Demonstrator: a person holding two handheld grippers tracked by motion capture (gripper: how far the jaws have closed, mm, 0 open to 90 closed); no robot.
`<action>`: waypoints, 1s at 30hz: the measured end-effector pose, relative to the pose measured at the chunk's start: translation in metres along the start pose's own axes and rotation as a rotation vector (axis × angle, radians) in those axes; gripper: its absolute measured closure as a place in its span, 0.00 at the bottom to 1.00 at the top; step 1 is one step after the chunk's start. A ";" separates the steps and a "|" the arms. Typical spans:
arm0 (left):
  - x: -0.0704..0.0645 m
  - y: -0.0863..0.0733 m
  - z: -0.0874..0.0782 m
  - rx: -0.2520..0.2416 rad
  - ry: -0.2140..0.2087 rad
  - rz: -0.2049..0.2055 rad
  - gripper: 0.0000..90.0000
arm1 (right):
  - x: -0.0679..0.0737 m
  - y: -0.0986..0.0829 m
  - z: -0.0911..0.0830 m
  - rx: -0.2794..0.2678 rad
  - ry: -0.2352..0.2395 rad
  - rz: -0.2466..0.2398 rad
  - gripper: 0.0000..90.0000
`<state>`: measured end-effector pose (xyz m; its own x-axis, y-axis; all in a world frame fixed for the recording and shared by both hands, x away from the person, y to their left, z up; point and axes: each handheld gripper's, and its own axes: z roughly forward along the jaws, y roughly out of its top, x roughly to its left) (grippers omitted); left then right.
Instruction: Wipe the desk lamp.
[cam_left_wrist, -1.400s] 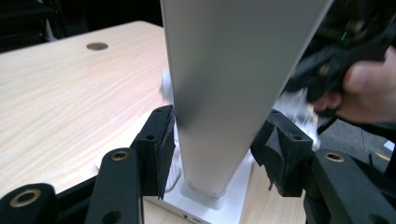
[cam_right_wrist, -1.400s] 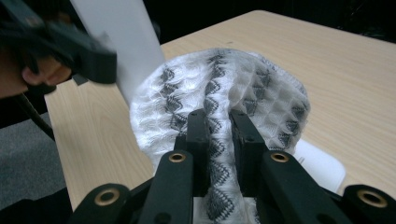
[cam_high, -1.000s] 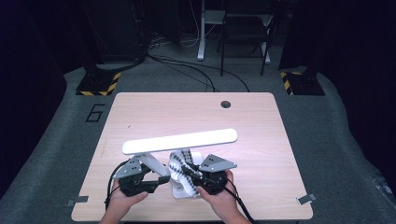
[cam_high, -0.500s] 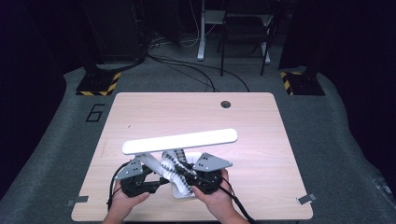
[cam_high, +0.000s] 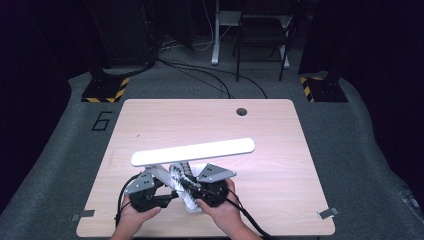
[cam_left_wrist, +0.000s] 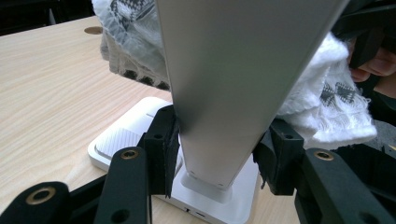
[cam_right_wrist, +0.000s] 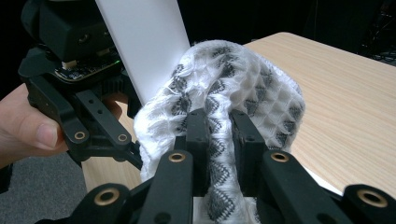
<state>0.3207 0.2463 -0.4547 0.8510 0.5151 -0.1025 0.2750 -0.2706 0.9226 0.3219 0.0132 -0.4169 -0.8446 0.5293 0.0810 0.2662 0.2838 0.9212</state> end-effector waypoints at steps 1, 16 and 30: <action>0.000 0.000 0.000 0.003 0.003 0.003 0.60 | 0.000 0.000 0.000 -0.001 0.000 0.000 0.88; -0.003 0.001 0.001 -0.002 0.017 -0.005 0.60 | 0.017 0.024 -0.008 -0.073 0.021 -0.050 0.88; -0.003 0.001 0.001 -0.006 0.020 -0.009 0.60 | 0.032 0.051 -0.016 -0.150 0.036 -0.084 0.88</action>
<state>0.3186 0.2431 -0.4538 0.8392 0.5339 -0.1037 0.2801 -0.2608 0.9239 0.3008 0.0319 -0.3613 -0.8777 0.4791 0.0122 0.1235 0.2016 0.9717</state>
